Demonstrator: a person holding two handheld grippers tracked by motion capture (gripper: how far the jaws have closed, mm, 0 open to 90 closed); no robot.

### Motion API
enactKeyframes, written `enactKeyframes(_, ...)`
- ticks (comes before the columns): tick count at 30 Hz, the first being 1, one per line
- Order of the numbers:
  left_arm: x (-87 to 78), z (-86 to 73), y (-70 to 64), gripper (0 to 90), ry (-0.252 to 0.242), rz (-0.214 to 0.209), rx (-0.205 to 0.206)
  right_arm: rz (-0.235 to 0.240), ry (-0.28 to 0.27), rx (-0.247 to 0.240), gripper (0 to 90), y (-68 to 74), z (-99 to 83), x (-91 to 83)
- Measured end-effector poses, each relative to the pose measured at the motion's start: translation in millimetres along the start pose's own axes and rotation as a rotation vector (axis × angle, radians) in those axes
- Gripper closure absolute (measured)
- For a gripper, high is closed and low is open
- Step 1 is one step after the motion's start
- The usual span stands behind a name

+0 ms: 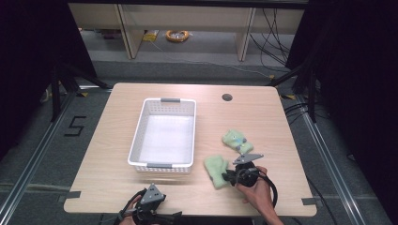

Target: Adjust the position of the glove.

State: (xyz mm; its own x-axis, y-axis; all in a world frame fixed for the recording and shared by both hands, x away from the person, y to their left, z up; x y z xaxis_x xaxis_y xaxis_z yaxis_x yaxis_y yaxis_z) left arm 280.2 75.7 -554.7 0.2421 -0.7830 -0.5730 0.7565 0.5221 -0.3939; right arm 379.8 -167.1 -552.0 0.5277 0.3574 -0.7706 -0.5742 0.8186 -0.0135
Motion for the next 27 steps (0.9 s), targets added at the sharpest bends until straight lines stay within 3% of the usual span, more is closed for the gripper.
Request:
enactKeyframes(3,-1.9,-0.7,1.4,15.8,0.017,0.0,0.011,0.013,-0.017,-0.029,83.0,0.1,2.0,-1.9)
enactKeyframes(4,-1.9,-0.6,1.5,15.8,0.015,0.0,0.01,0.036,-0.037,-0.082,83.7,0.9,5.3,-6.8)
enactKeyframes(6,-1.2,0.0,1.1,15.8,0.001,0.001,0.001,0.053,-0.065,-0.118,84.1,3.2,10.4,-14.5)
enactKeyframes(7,-1.3,0.1,1.1,15.8,0.0,0.0,0.0,0.063,-0.1,-0.111,84.2,5.9,13.8,-17.5)
enactKeyframes(8,-1.3,0.1,1.1,15.8,0.0,0.0,0.0,0.063,-0.1,-0.111,84.2,5.9,13.8,-17.5)
enactKeyframes(9,-2.3,-0.6,3.7,15.8,0.015,0.015,0.01,0.086,-0.1,-0.149,84.2,7.0,15.2,-23.2)
enactKeyframes(10,-2.4,-0.5,2.2,15.8,0.012,0.0,-0.003,0.107,-0.133,-0.166,84.3,10.8,18.3,-34.1)
enactKeyframes(12,-1.9,0.0,2.5,15.8,0.005,0.004,-0.002,0.122,-0.131,-0.165,84.4,12.6,18.3,-38.0)
enactKeyframes(16,-1.9,0.9,2.8,15.8,-0.002,0.005,-0.008,0.17,-0.168,-0.213,84.4,19.3,18.4,-53.3)
enactKeyframes(17,-2.5,0.4,4.2,15.8,0.009,0.005,-0.011,0.206,-0.185,-0.245,84.4,21.4,17.7,-58.0)
enactKeyframes(20,-3.4,1.0,5.0,15.8,0.015,0.006,0.001,0.243,-0.184,-0.253,84.5,24.3,15.3,-61.8)
enactKeyframes(23,-2.6,2.3,5.1,15.8,0.009,0.005,0.002,0.291,-0.167,-0.29,84.4,30.7,8.2,-66.8)
enactKeyframes(25,0.5,4.8,3.7,15.8,-0.02,0.009,-0.013,0.312,-0.147,-0.29,84.4,33.0,2.7,-67.6)
enactKeyframes(27,1.0,5.8,4.1,15.8,0.004,0.005,0.01,0.32,-0.12,-0.318,84.3,31.9,-3.0,-65.5)
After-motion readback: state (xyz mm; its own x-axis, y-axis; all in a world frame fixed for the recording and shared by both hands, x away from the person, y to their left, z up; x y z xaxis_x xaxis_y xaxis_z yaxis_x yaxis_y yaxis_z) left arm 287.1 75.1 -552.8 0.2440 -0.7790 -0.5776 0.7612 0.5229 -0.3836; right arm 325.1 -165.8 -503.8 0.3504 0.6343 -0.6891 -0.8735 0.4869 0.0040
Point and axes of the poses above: each handheld gripper's, and its own axes: x roughly forward along the jaws, z roughly out of its top, y roughly to its left, the point moved 7 cm from there along x, roughly forward along the jaws, and after that the axes turned 13 degrees about -z, right-handed, at the moved point
